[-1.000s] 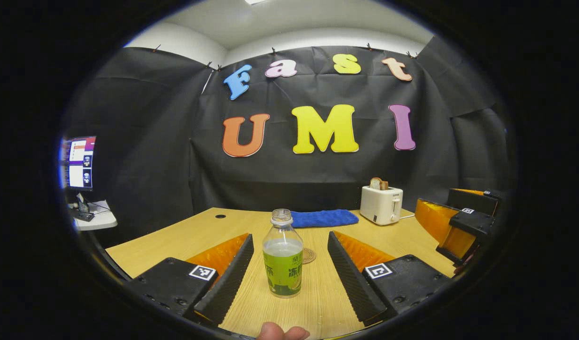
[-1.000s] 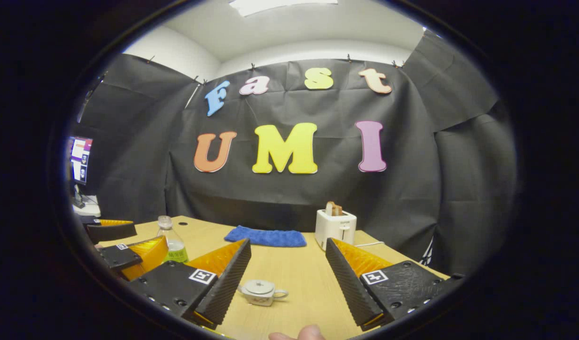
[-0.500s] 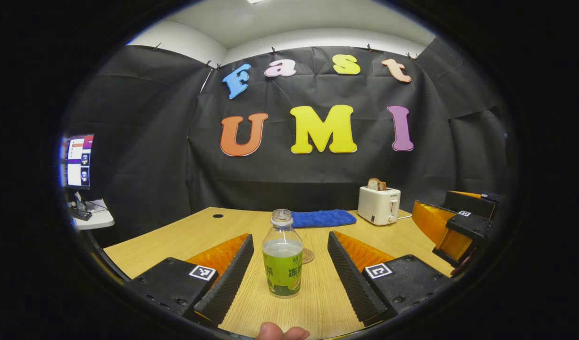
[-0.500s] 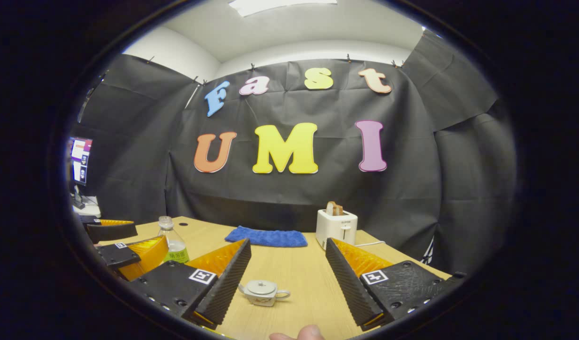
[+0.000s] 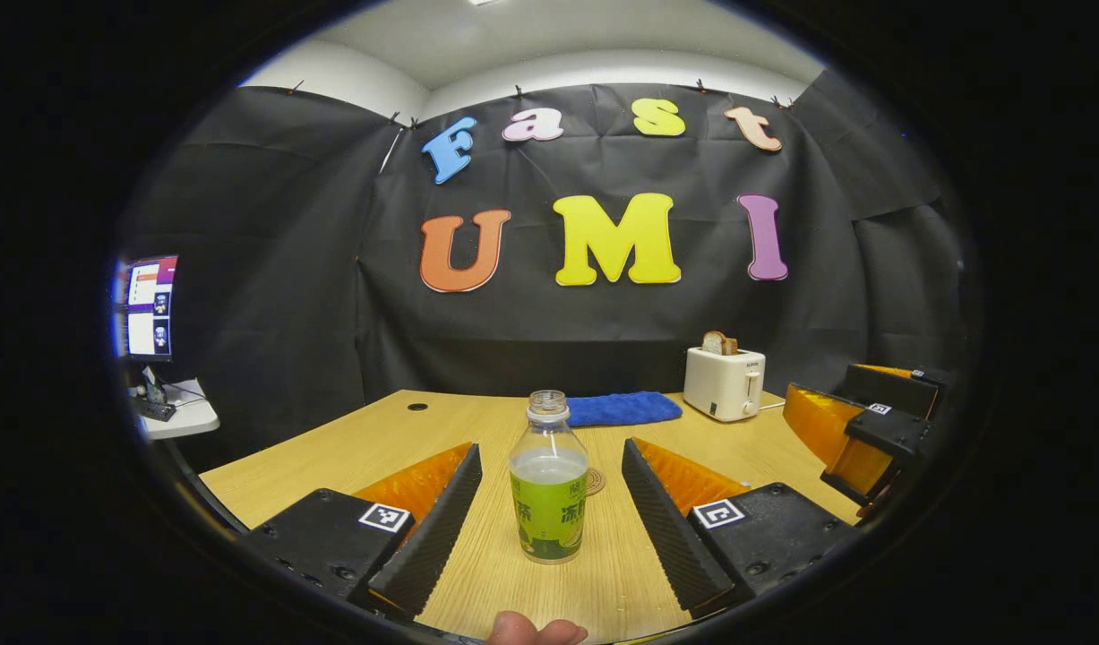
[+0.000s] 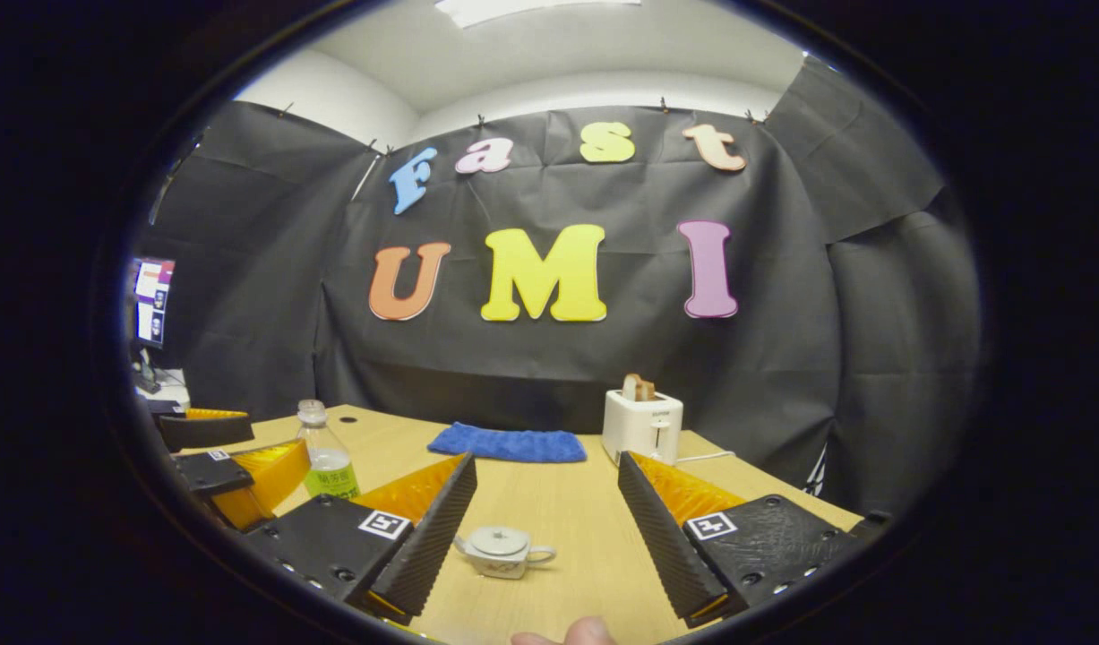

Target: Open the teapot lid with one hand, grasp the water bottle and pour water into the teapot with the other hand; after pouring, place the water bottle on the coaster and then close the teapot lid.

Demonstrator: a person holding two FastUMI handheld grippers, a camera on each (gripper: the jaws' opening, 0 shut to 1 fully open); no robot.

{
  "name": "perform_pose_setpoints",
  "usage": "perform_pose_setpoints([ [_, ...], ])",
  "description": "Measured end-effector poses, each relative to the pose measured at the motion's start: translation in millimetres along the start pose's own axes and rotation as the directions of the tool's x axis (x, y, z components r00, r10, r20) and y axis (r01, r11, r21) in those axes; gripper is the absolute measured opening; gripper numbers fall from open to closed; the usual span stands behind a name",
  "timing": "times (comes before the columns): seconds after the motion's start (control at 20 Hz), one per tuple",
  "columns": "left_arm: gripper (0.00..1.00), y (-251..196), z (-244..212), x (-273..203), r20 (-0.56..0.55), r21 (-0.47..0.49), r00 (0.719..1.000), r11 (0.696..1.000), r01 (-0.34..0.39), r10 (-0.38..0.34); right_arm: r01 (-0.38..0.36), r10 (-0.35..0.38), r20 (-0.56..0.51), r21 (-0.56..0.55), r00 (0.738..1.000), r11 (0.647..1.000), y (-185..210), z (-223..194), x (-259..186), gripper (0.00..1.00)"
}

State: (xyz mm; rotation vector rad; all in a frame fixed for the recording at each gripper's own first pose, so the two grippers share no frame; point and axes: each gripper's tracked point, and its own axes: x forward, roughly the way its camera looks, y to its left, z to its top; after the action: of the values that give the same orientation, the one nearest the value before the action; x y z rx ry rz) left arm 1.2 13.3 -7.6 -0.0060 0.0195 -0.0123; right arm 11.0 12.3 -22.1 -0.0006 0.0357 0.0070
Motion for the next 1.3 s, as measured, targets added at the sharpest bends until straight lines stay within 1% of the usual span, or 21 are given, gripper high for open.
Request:
perform_pose_setpoints([
  [0.15, 0.98, 5, -2, 1, -0.004, -0.006, 1.0, 1.0, -0.005, 0.005, -0.013, 0.013, -0.028, -0.001, 1.0, 1.0, 7, -14, 8, 0.97],
  [0.2, 0.98, 7, -3, 2, -0.007, -0.008, 1.0, 1.0, -0.005, 0.005, -0.015, 0.015, -0.039, -0.001, 0.999, 1.0, 9, -20, 12, 0.96],
  [0.4, 0.98, 13, -6, 2, -0.015, -0.015, 1.0, 1.0, -0.01, 0.01, -0.024, 0.025, -0.094, 0.017, 0.995, 1.0, 18, -47, 30, 0.96],
  [0.45, 0.98, 15, -7, 2, -0.017, -0.017, 1.0, 1.0, -0.01, 0.01, -0.025, 0.026, -0.108, 0.017, 0.994, 1.0, 20, -55, 37, 0.98],
  [0.5, 0.98, 16, -7, 2, -0.019, -0.02, 1.0, 1.0, -0.011, 0.011, -0.023, 0.024, -0.125, 0.012, 0.992, 1.0, 21, -62, 43, 0.96],
  [0.8, 0.99, 26, -14, 5, -0.031, -0.026, 0.999, 0.999, -0.023, 0.022, -0.047, 0.043, -0.189, -0.018, 0.981, 0.999, 36, -94, 75, 0.96],
  [0.9, 0.98, 29, -16, 5, -0.038, -0.029, 0.999, 0.999, -0.027, 0.026, -0.061, 0.059, -0.203, -0.005, 0.977, 0.998, 41, -101, 81, 0.88],
  [0.95, 0.99, 30, -17, 5, -0.041, -0.031, 0.999, 0.999, -0.028, 0.027, -0.057, 0.054, -0.215, -0.004, 0.975, 0.998, 41, -104, 84, 0.79],
  [1.0, 0.99, 33, -17, 5, -0.042, -0.031, 0.999, 0.999, -0.03, 0.028, -0.051, 0.049, -0.218, -0.006, 0.975, 0.999, 41, -104, 86, 0.75],
  [1.05, 0.99, 33, -18, 5, -0.043, -0.03, 0.999, 0.999, -0.031, 0.03, -0.056, 0.054, -0.222, -0.006, 0.974, 0.998, 43, -106, 88, 0.6],
  [1.1, 0.99, 34, -19, 5, -0.045, -0.029, 0.999, 0.999, -0.031, 0.029, -0.058, 0.055, -0.229, -0.008, 0.972, 0.998, 43, -107, 91, 0.5],
  [1.15, 0.98, 34, -20, 6, -0.046, -0.029, 0.999, 0.999, -0.03, 0.029, -0.067, 0.063, -0.239, -0.01, 0.969, 0.998, 46, -110, 91, 0.55],
  [1.2, 0.99, 35, -21, 6, -0.049, -0.029, 0.998, 0.999, -0.032, 0.03, -0.073, 0.068, -0.247, -0.013, 0.967, 0.997, 48, -112, 94, 0.49],
  [1.3, 0.99, 37, -22, 8, -0.053, -0.028, 0.998, 0.999, -0.032, 0.031, -0.043, 0.038, -0.236, -0.015, 0.971, 0.999, 39, -109, 97, 0.24],
])
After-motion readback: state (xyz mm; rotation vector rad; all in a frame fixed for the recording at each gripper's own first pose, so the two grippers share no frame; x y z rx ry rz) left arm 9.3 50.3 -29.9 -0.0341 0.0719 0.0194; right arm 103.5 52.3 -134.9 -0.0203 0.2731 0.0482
